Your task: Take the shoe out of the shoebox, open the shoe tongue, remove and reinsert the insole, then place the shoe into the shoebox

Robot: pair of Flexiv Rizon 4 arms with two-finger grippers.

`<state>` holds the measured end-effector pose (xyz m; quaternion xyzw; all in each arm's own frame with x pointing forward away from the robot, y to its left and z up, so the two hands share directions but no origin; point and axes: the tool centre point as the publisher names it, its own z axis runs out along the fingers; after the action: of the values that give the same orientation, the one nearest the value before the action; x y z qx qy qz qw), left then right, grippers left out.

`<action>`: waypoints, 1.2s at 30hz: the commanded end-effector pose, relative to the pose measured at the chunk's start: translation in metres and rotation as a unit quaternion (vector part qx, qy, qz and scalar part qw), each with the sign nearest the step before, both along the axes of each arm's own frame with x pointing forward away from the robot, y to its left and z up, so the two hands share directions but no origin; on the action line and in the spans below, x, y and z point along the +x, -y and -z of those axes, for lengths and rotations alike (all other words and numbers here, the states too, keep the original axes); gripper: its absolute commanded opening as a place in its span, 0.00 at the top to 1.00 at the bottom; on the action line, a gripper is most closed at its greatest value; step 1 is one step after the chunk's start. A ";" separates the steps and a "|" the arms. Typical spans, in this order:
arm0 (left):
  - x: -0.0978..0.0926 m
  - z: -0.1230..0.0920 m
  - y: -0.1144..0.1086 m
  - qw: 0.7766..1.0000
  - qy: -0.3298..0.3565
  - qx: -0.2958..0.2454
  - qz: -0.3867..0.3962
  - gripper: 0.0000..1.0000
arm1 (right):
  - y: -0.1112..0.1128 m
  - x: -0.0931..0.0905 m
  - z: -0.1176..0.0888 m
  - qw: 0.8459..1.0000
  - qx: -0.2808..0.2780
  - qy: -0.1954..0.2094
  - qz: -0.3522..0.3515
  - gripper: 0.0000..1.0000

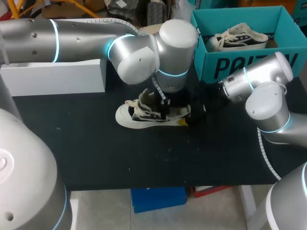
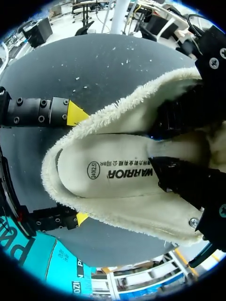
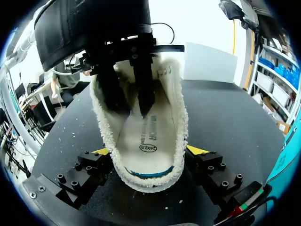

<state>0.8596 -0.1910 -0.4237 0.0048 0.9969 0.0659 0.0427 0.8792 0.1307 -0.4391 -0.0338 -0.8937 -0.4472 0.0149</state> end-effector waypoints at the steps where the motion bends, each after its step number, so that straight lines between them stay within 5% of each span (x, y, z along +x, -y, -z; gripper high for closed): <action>1: 0.001 0.069 -0.018 0.998 0.061 -0.007 0.007 0.68 | 0.000 0.001 0.001 1.000 -0.001 -0.001 0.001 1.00; 13: 0.024 0.088 -0.037 0.989 0.145 -0.030 0.020 0.71 | 0.000 0.001 0.001 1.000 -0.001 -0.001 0.001 1.00; 24: 0.037 0.099 -0.042 0.985 0.156 -0.065 0.021 0.73 | 0.000 0.001 0.001 1.000 -0.001 -0.001 0.001 1.00; 25: 0.038 0.099 -0.041 0.986 0.153 -0.067 0.022 0.75 | 0.000 0.001 0.001 1.000 -0.001 -0.001 0.001 1.00; 26: 0.039 0.100 -0.041 0.986 0.147 -0.070 0.023 1.00 | 0.000 0.001 0.001 1.000 -0.001 -0.001 0.001 1.00; 36: 0.032 0.093 -0.024 0.996 0.051 -0.062 0.045 1.00 | 0.000 0.001 0.001 1.000 -0.001 -0.001 0.001 1.00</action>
<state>0.8617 -0.1731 -0.4274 0.0386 0.9907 0.0029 0.1307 0.8791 0.1343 -0.4387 -0.0339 -0.8938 -0.4470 0.0152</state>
